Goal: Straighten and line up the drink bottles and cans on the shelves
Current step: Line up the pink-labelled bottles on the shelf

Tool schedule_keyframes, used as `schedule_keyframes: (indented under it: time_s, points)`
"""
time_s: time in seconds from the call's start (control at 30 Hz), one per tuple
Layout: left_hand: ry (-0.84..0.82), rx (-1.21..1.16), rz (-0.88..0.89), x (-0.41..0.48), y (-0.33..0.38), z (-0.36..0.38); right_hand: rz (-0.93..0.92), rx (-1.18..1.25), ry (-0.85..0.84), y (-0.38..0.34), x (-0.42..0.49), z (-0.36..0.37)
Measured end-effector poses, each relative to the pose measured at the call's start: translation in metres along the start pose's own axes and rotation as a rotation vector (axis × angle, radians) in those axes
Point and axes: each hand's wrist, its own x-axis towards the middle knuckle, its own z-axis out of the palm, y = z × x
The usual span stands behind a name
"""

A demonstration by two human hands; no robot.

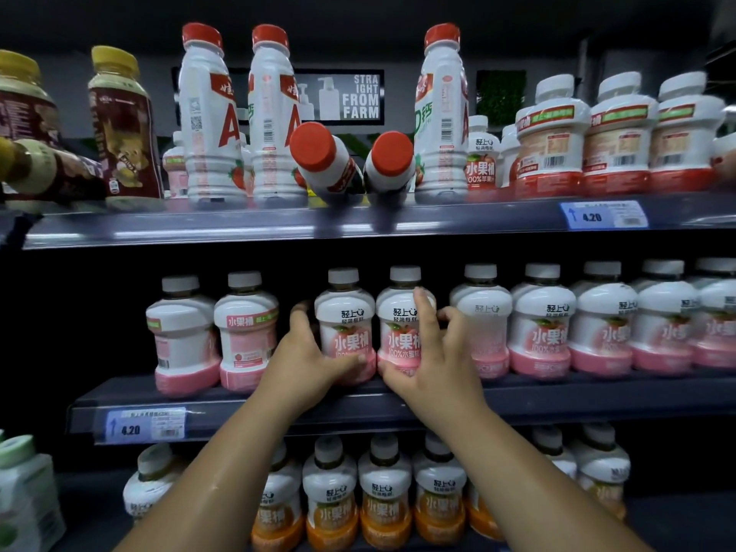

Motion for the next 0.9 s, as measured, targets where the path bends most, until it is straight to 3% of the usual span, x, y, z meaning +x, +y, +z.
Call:
schedule_keyframes:
  time_s: [0.33, 0.5, 0.63, 0.77, 0.9]
  points:
    - [-0.054, 0.178, 0.068, 0.001, 0.002, 0.003, 0.049, -0.009, 0.003, -0.003, -0.013, -0.013]
    - [-0.036, 0.236, 0.069, -0.003, 0.002, 0.003, -0.019, -0.028, 0.021, -0.003, -0.026, -0.025]
    - [0.009, 0.273, 0.144, -0.010, 0.005, 0.004, -0.047, -0.090, -0.055, 0.000, -0.033, -0.029]
    - [0.179, 0.268, 0.241, -0.031, 0.013, 0.002, -0.065, -0.139, -0.128, 0.000, -0.038, -0.036]
    - [0.058, 0.270, 0.163, -0.048, 0.027, 0.016, -0.083, -0.189, -0.260, -0.002, -0.042, -0.044]
